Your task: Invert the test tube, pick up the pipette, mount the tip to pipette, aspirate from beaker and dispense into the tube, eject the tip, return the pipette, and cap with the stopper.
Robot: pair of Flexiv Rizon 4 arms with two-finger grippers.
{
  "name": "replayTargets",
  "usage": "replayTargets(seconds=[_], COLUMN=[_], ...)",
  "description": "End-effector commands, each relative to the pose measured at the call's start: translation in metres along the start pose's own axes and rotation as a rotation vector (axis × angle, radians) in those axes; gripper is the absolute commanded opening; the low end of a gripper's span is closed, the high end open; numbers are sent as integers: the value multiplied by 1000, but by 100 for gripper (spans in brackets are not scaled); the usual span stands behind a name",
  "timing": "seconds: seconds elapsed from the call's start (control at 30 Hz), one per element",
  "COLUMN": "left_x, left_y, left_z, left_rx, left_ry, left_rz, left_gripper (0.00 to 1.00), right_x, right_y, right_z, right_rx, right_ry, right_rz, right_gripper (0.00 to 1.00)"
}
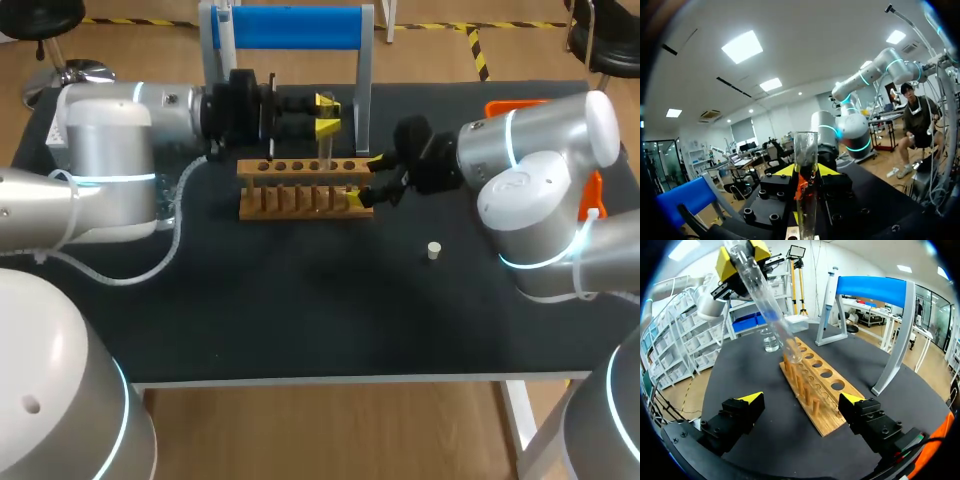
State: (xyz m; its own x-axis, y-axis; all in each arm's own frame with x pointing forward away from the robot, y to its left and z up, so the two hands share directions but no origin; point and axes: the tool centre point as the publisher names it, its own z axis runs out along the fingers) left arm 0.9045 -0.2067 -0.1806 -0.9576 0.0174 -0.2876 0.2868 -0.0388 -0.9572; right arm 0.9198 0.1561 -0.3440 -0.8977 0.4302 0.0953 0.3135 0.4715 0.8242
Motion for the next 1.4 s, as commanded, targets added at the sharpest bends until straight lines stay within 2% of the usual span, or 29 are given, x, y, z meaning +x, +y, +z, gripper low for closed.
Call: replayTargets(seconds=[0.03, 0.2, 0.4, 0.5, 1.4], left_x=[-14, -30, -50, -51, -51], left_y=[7, 16, 14, 9, 9], left_z=[-6, -15, -17, -13, -13], left_rx=[-16, -54, -35, -30, -30], left_ry=[35, 57, 29, 23, 23], left_rz=[-40, -87, -86, -73, -73], left_gripper=[0, 0, 0, 0, 0], right_x=[0, 0, 0, 0, 0], right_y=[0, 0, 0, 0, 0], right_z=[-1, -1, -1, -1, -1], right_rx=[2, 2, 2, 2, 2], right_ry=[0, 0, 0, 0, 0], right_rz=[0, 0, 0, 0, 0], right_gripper=[100, 100, 100, 100, 100])
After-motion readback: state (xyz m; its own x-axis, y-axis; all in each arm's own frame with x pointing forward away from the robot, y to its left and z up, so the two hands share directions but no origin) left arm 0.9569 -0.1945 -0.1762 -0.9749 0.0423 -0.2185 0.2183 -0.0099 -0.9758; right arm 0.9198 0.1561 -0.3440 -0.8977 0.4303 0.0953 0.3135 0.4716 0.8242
